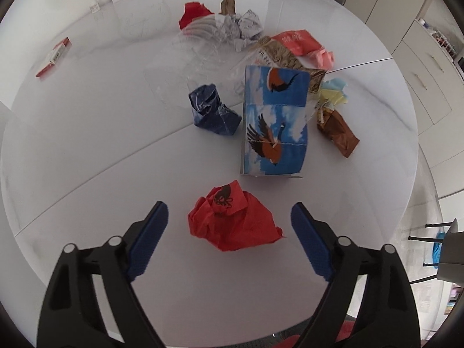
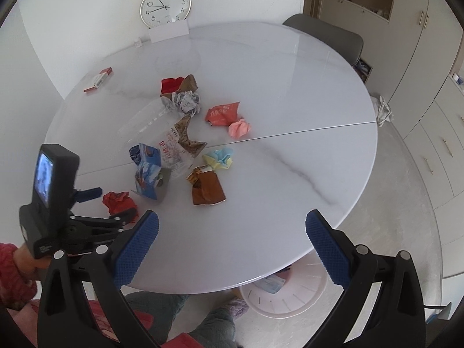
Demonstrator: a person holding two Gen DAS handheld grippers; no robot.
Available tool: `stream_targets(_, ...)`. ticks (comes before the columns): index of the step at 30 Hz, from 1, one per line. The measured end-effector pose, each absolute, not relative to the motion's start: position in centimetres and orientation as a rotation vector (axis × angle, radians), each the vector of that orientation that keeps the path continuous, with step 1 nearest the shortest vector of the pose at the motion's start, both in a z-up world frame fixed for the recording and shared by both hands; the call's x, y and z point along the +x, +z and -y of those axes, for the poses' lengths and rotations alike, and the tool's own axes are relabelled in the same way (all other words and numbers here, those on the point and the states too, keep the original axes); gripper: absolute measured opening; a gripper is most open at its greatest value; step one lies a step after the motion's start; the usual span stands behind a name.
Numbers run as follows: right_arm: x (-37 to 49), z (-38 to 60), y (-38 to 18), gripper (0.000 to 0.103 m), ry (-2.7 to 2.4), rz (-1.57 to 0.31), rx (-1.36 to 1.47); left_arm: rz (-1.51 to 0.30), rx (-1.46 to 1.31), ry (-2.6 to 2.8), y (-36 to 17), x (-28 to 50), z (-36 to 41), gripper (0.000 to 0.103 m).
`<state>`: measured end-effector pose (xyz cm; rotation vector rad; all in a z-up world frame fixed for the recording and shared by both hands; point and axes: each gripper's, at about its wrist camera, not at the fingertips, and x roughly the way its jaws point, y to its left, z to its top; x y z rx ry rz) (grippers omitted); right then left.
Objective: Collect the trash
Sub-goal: 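Grasp the bird-print box with the right gripper while the left grasps the red bag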
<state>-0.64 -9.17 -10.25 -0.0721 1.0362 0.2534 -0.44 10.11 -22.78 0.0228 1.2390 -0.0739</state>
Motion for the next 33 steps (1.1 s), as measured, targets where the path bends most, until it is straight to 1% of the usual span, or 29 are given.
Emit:
stream_targets(1,-0.5,8.9,-10.4,0.101,0.255,-1.042,-0.064,-1.244,0.024,-0.076,-23.1,-0.3,-10.1,0.073)
stream_targets(2,-0.2,8.8,-10.5,0.101,0.256,-1.046,-0.059,-1.249,0.025,-0.079,-23.5,-0.3,-10.3,0.07)
stream_targets(4,0.2,8.2,-10.7,0.101,0.254,-1.052,-0.051,-1.27,0.01,-0.097,-23.9,-0.3,-10.6,0.058)
stream_targets(6,0.6,7.6,-10.9,0.101,0.255,-1.057,-0.041,-1.281,-0.022,-0.118,-24.0,-0.3,-11.2,0.052)
stream_targets(9,1.4,6.2,-11.6,0.101,0.28,-1.074,-0.002,-1.289,-0.056,-0.138,-23.8,-0.6,-12.0,0.047)
stream_targets(11,1.9,5.0,-12.3,0.101,0.287,-1.091,0.021,-1.288,-0.076,-0.146,-23.2,-0.7,-12.9,0.046)
stream_targets(16,3.7,0.5,-15.9,0.1,0.256,-1.148,0.054,-1.22,-0.075,-0.113,-19.2,-1.3,-16.0,0.046)
stream_targets(17,3.9,-0.3,-16.6,0.099,0.245,-1.151,0.048,-1.209,-0.073,-0.1,-18.4,-1.2,-16.7,0.046)
stream_targets(20,5.1,-3.2,-19.1,0.092,0.213,-1.182,0.031,-1.177,-0.084,-0.071,-16.2,-1.0,-19.1,0.046)
stream_targets(22,5.6,-4.6,-20.4,0.091,0.179,-1.198,0.011,-1.16,-0.088,-0.065,-15.1,-0.8,-20.3,0.046)
stream_targets(24,6.0,-5.9,-21.5,0.085,0.154,-1.209,-0.018,-1.149,-0.077,-0.066,-14.4,-0.4,-21.1,0.046)
stream_targets(26,6.1,-6.5,-22.3,0.064,0.147,-1.228,-0.03,-1.14,-0.063,-0.073,-14.0,0.6,-21.5,0.046)
stream_targets(27,6.1,-6.6,-22.6,0.058,0.151,-1.241,-0.023,-1.137,-0.053,-0.078,-13.9,0.9,-21.6,0.046)
stream_targets(28,6.0,-6.5,-22.7,0.047,0.158,-1.251,-0.01,-1.134,-0.047,-0.082,-13.8,1.0,-21.6,0.046)
stream_targets(33,4.5,-4.6,-21.2,0.047,0.197,-1.229,0.063,-1.13,-0.039,-0.131,-13.4,1.3,-20.8,0.046)
